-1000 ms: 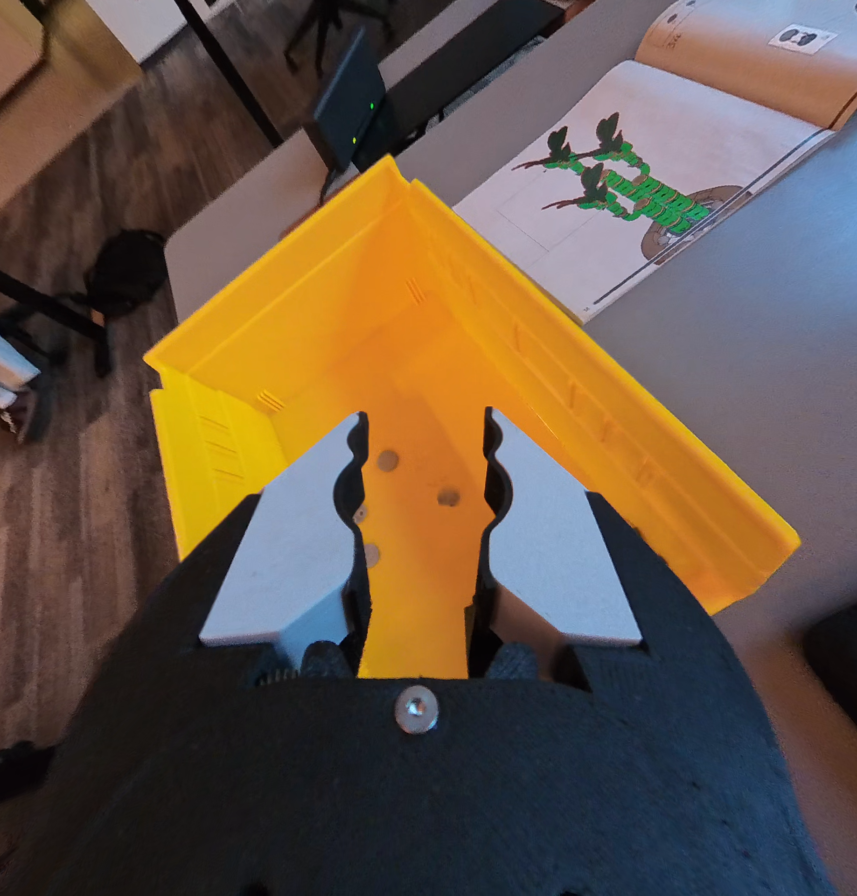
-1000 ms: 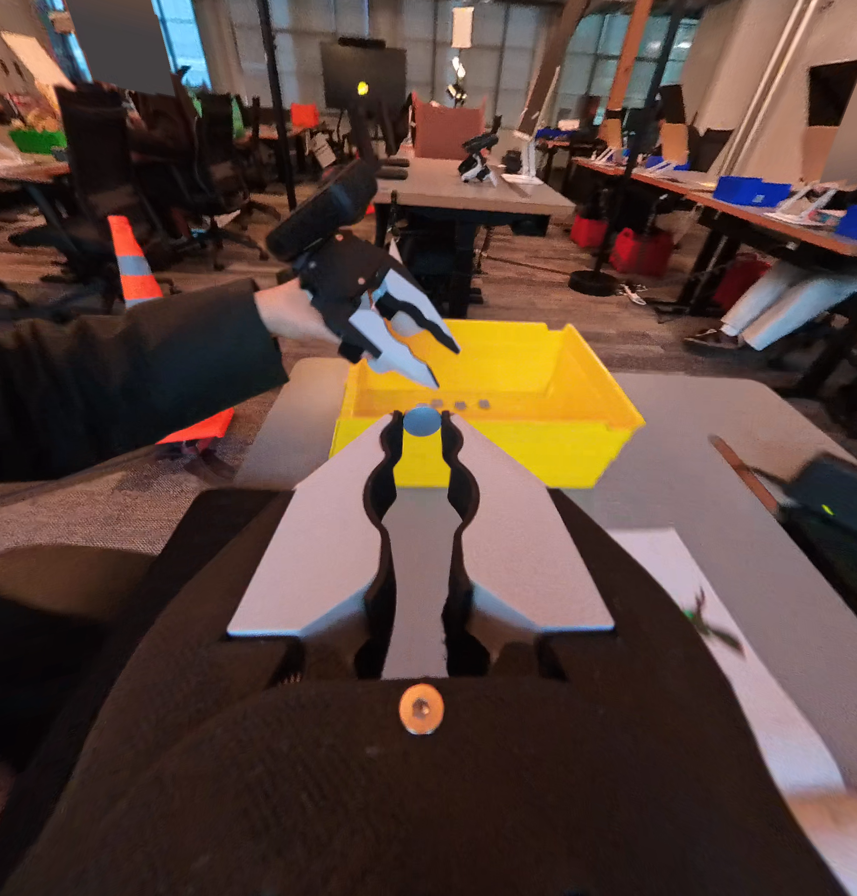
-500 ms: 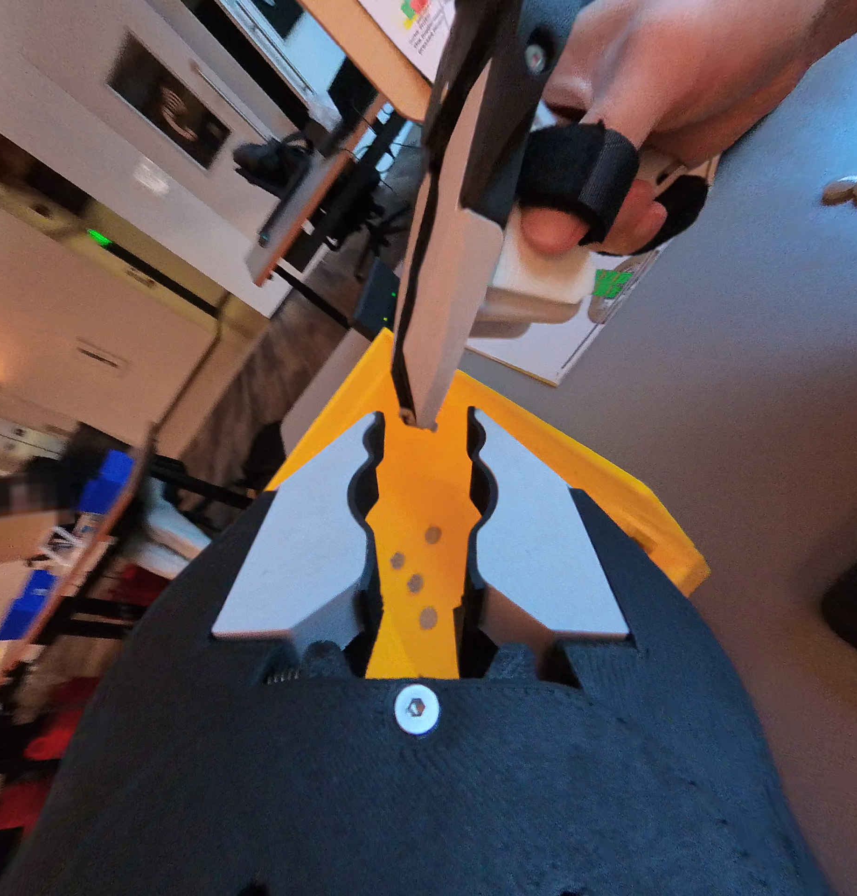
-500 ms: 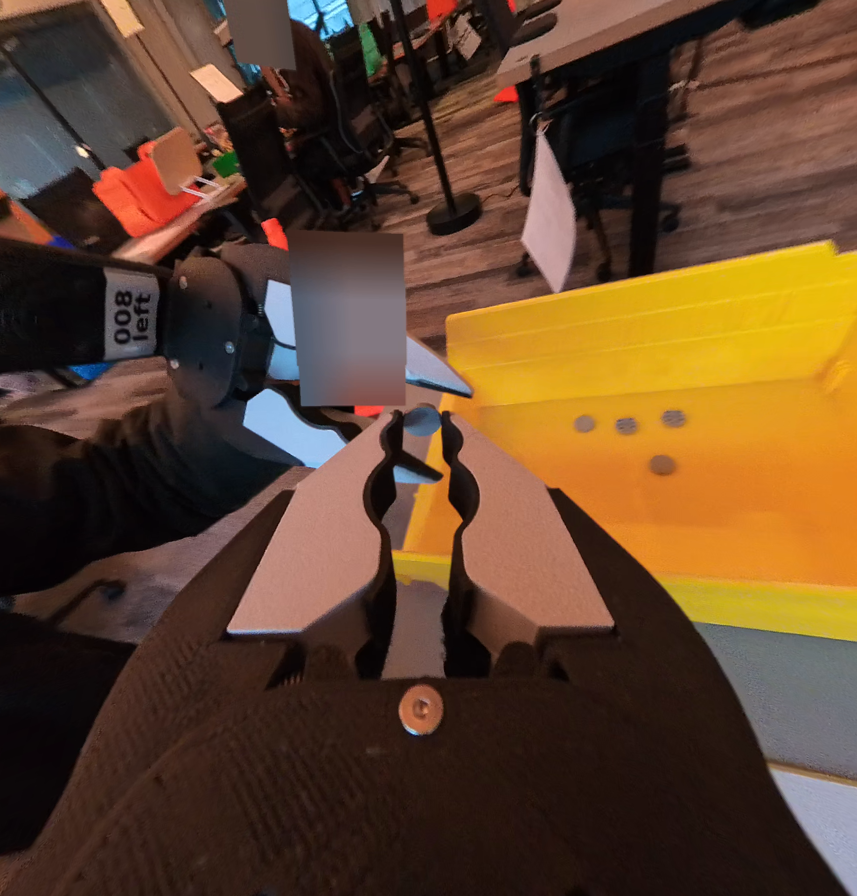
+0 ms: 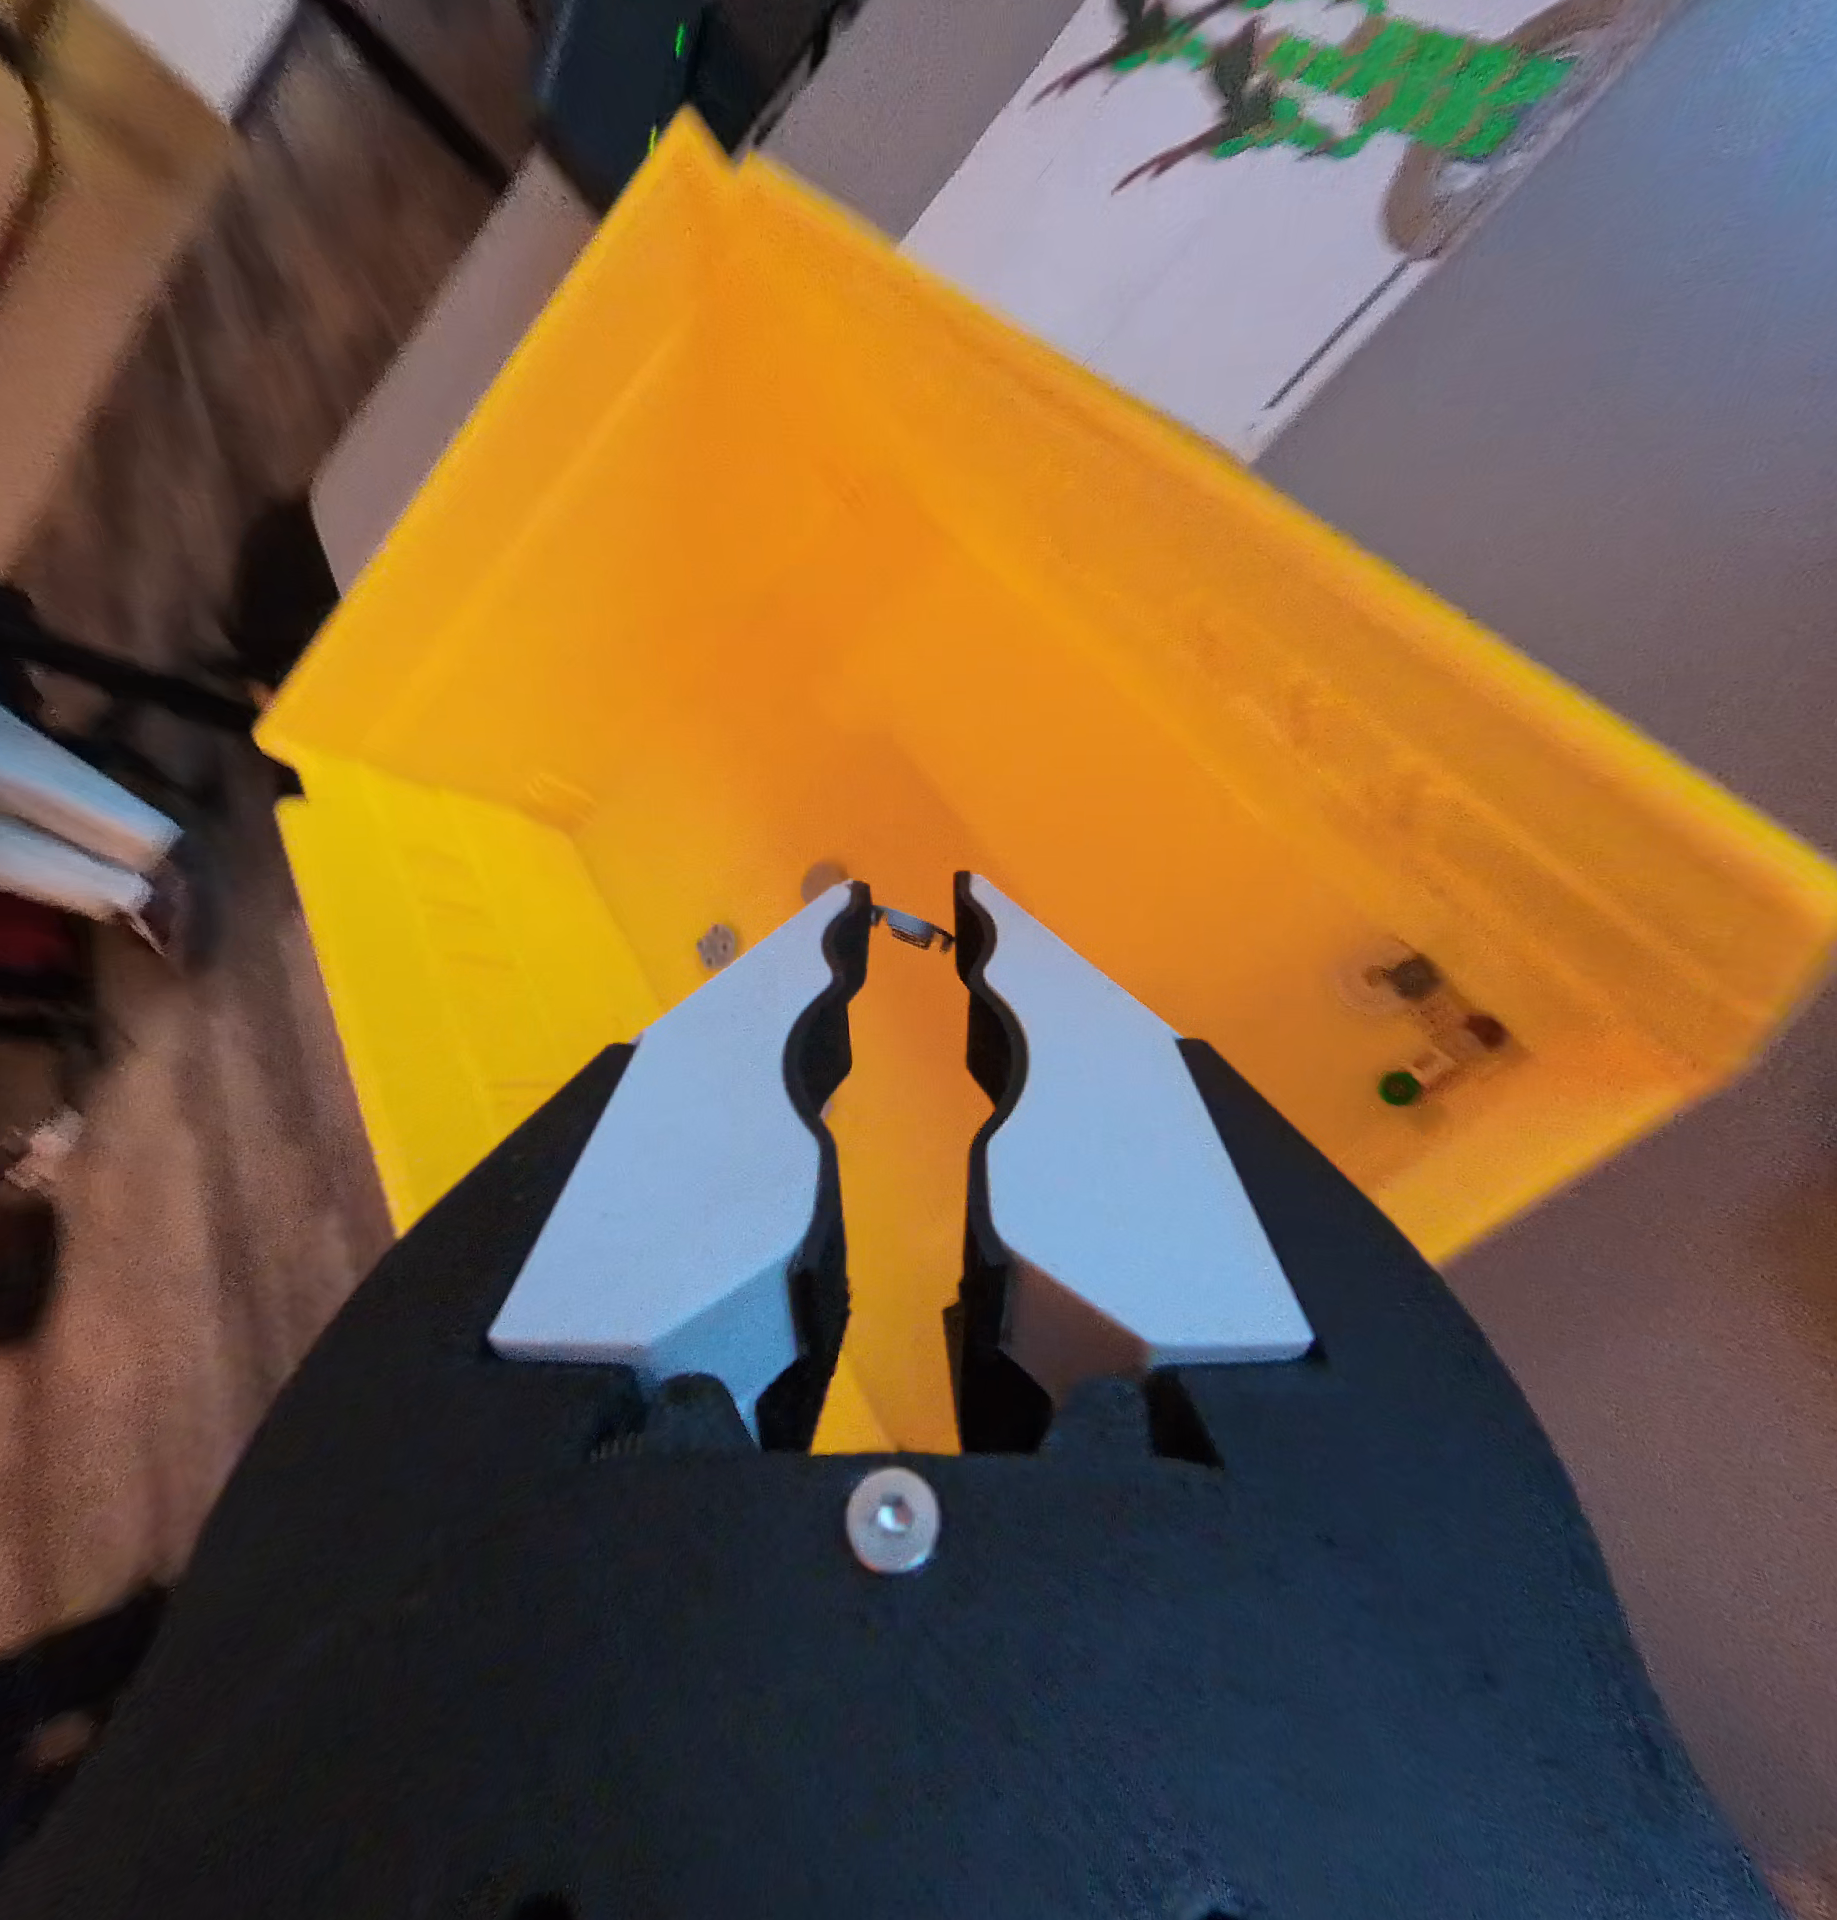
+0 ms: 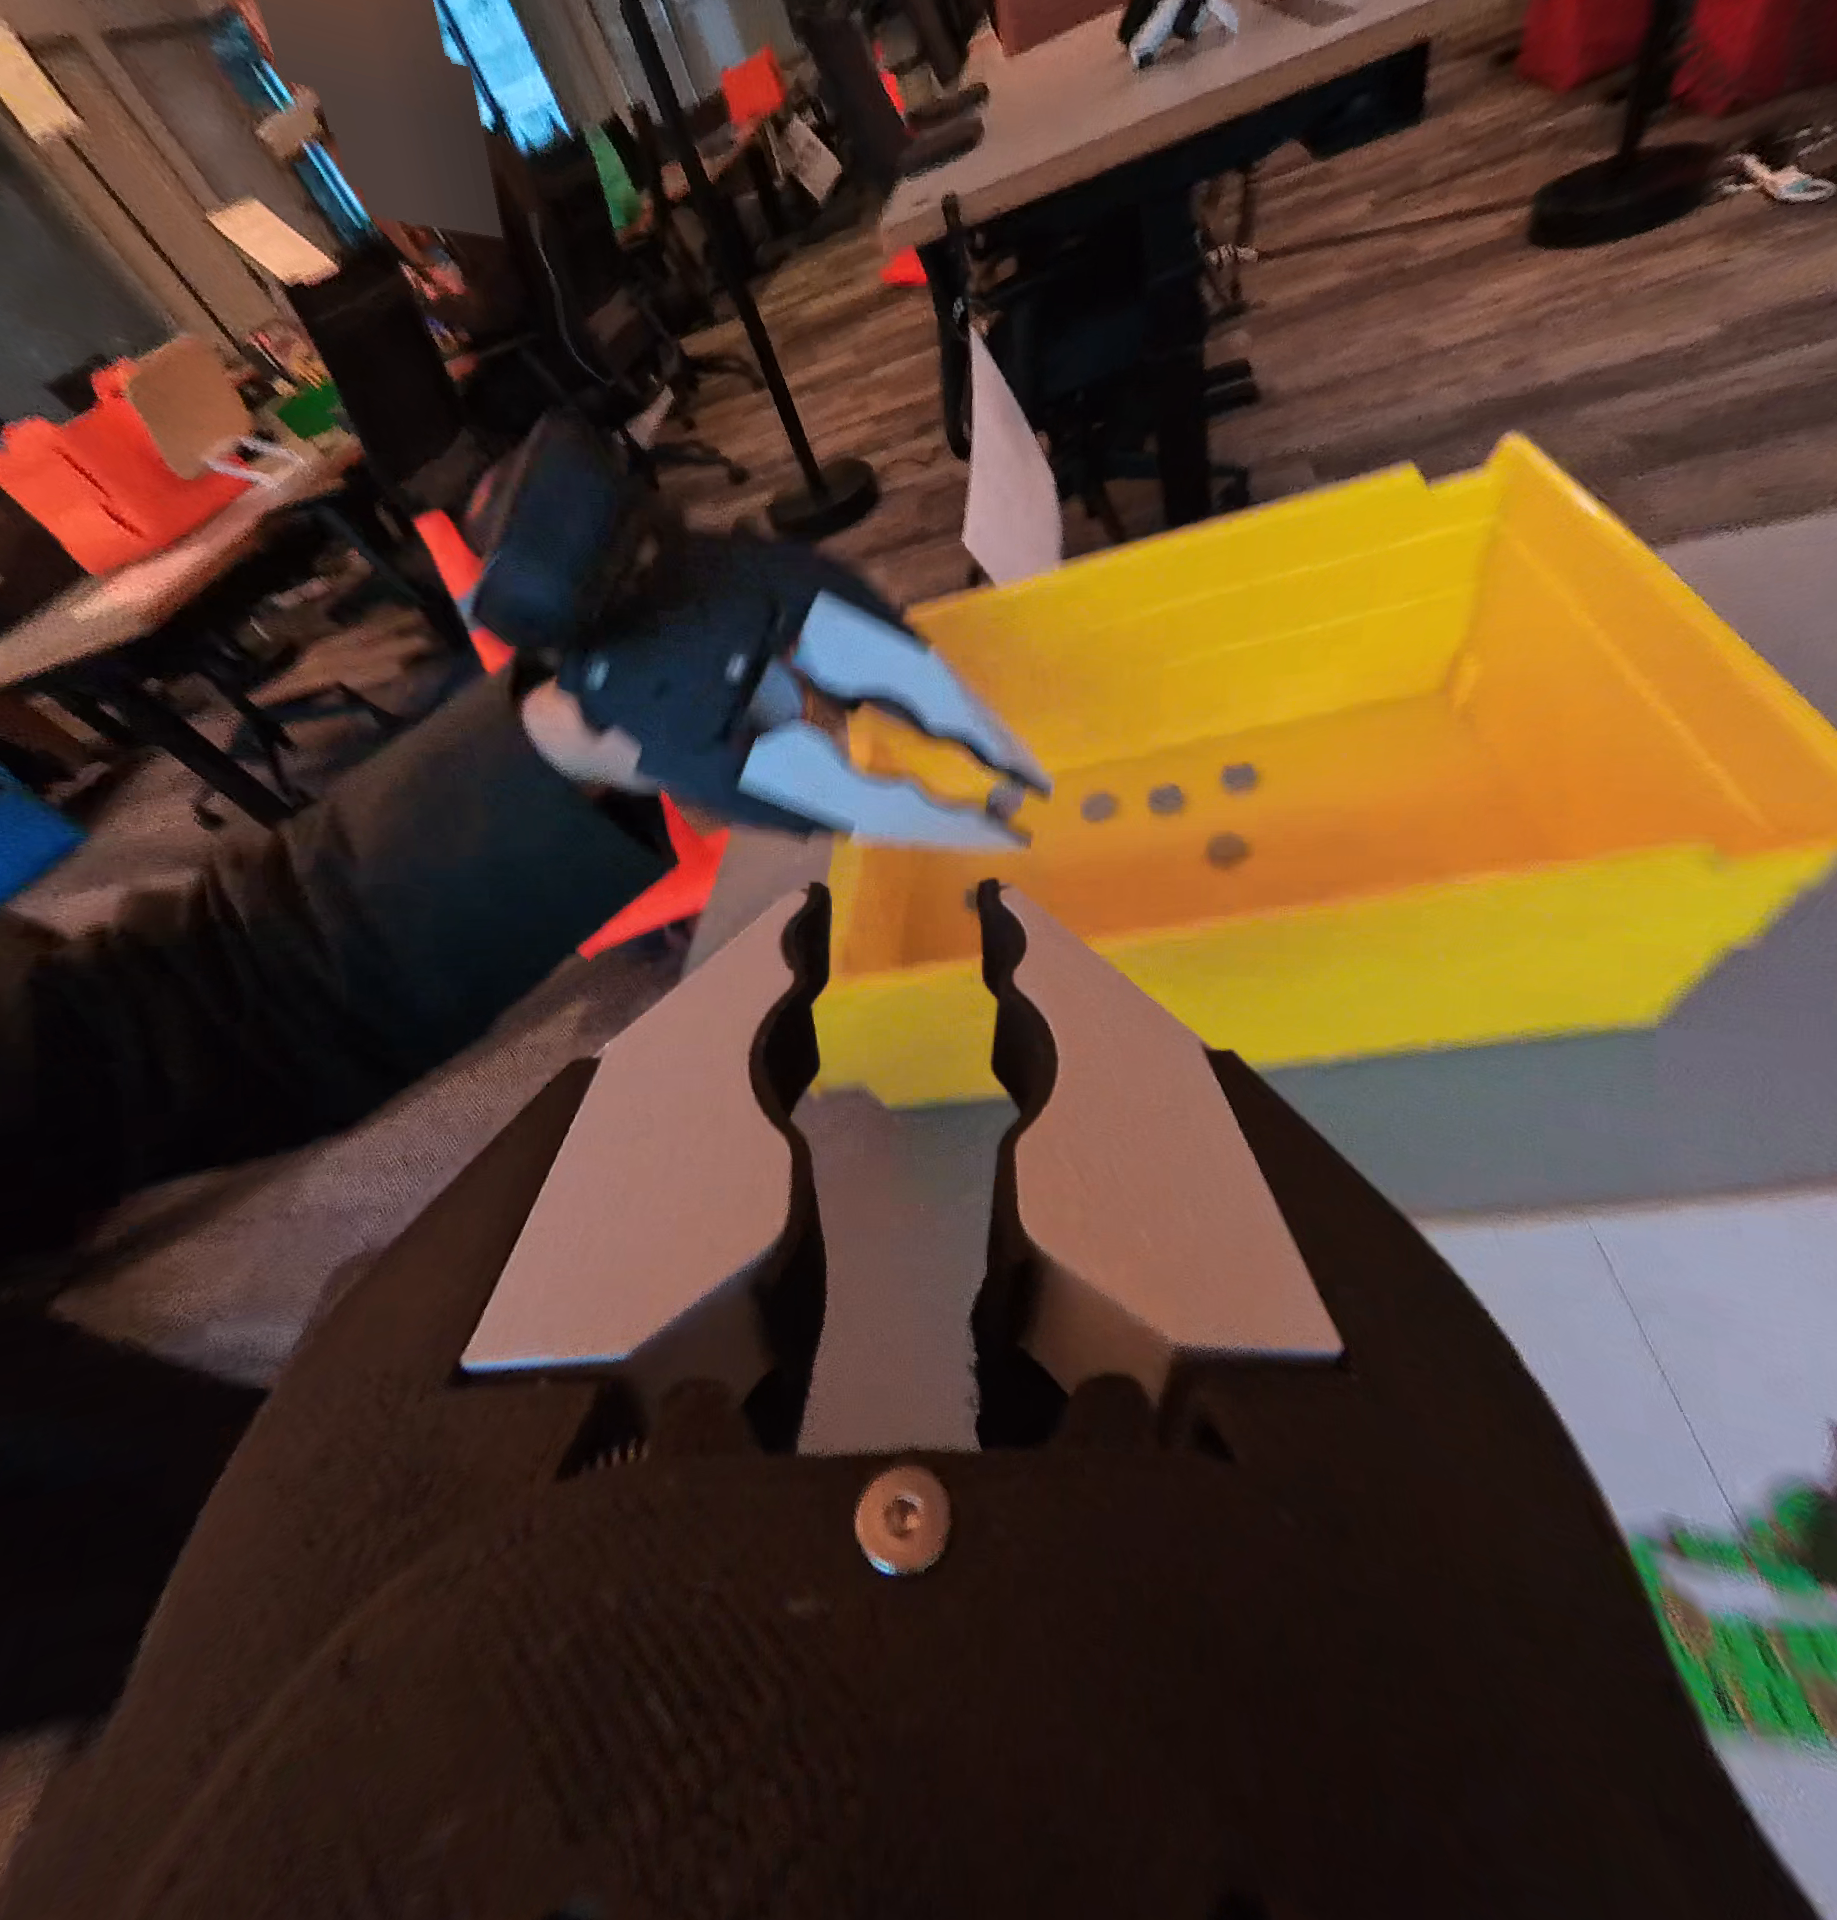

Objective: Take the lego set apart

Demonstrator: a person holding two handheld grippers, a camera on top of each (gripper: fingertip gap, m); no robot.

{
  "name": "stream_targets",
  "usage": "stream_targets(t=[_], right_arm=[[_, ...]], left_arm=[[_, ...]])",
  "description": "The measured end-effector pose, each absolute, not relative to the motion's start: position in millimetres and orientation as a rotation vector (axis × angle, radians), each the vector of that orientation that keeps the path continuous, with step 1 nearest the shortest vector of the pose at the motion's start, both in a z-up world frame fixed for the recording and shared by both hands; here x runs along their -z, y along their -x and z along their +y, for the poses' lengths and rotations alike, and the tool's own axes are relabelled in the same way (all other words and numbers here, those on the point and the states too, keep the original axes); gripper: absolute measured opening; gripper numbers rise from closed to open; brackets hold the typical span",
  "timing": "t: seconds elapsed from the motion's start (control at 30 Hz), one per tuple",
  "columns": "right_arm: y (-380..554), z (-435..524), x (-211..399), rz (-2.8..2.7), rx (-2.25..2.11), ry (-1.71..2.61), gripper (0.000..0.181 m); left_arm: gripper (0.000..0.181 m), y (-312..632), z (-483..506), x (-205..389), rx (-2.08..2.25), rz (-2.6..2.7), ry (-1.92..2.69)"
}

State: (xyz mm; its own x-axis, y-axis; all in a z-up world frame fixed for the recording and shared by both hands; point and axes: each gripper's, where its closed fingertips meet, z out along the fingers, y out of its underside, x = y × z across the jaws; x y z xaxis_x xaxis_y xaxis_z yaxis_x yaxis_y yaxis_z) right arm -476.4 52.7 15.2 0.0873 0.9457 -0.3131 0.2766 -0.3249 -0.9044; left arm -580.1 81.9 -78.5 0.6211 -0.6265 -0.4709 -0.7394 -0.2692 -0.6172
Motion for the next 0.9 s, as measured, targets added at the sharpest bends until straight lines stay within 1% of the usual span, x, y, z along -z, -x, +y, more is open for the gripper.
stream_targets(t=[0.03,0.17,0.2,0.33,0.4,0.5,0.63,0.73,0.9], right_arm=[[461,50,-8,-1.240,-1.216,1.721,0.028],[388,38,18,-1.297,-0.991,1.786,0.028],[369,35,21,-1.292,-0.948,1.798,0.028],[284,39,31,-1.216,-0.706,1.848,0.028],[238,51,40,-1.156,-0.570,1.884,0.028],[198,53,60,-1.122,-0.587,1.938,0.028],[202,38,88,-1.206,-0.713,1.868,0.028],[222,13,116,-1.369,-0.824,1.818,0.030],[230,4,150,-1.560,-0.685,1.794,0.032]], left_arm=[[0.020,586,90,82,-0.144,1.016,2.020],[0.060,590,102,83,-0.016,0.871,2.108],[0.062,591,103,81,-0.003,0.851,2.119],[0.055,589,103,56,0.019,0.743,2.082],[0.048,565,93,32,0.137,0.693,2.022],[0.047,508,71,3,0.231,0.768,1.944],[0.043,419,56,-13,0.229,0.901,1.829],[0.040,350,63,-15,0.401,0.889,1.765],[0.038,266,95,-23,0.747,0.783,1.689]])
